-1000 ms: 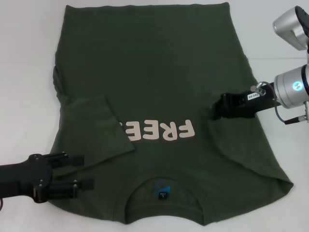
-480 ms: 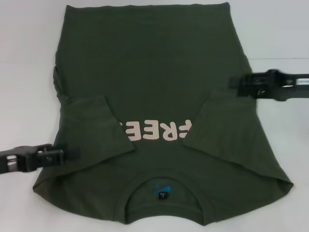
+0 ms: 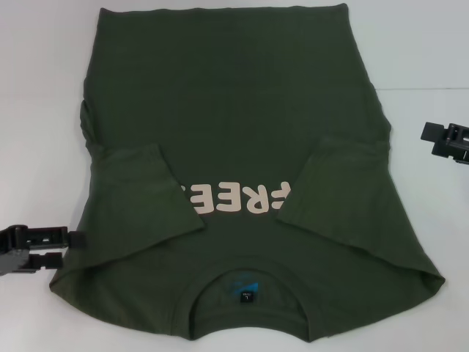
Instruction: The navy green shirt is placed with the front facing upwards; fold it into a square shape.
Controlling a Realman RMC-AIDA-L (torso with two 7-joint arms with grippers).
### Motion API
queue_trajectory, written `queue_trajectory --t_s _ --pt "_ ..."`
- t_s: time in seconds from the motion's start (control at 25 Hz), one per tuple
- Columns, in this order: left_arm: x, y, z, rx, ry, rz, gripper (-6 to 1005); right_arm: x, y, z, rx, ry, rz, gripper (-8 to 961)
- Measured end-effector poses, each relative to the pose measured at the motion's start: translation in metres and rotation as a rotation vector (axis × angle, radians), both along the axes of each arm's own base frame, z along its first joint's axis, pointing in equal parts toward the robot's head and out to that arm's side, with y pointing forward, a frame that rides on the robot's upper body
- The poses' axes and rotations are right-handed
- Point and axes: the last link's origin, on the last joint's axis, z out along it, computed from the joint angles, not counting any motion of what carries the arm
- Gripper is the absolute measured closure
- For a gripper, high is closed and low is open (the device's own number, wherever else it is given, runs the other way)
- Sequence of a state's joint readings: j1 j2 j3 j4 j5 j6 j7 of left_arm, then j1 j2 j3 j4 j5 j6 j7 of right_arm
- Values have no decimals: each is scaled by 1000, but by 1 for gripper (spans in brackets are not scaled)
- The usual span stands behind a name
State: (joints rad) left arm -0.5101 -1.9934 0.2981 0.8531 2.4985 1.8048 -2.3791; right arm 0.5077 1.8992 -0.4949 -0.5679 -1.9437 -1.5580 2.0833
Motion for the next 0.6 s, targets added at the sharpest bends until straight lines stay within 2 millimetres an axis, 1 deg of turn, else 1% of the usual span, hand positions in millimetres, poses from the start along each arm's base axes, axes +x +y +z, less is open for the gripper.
queue_trajectory --t_s 0.16,0.36,0.6 --pt "-4 8 3 9 42 52 149 5 -2 -2 24 -25 7 11" --pt "-10 16 1 -18 140 77 149 6 -2 -2 27 -31 12 9" --pt "-4 23 0 -70 199 54 150 7 -3 -2 28 -32 9 11"
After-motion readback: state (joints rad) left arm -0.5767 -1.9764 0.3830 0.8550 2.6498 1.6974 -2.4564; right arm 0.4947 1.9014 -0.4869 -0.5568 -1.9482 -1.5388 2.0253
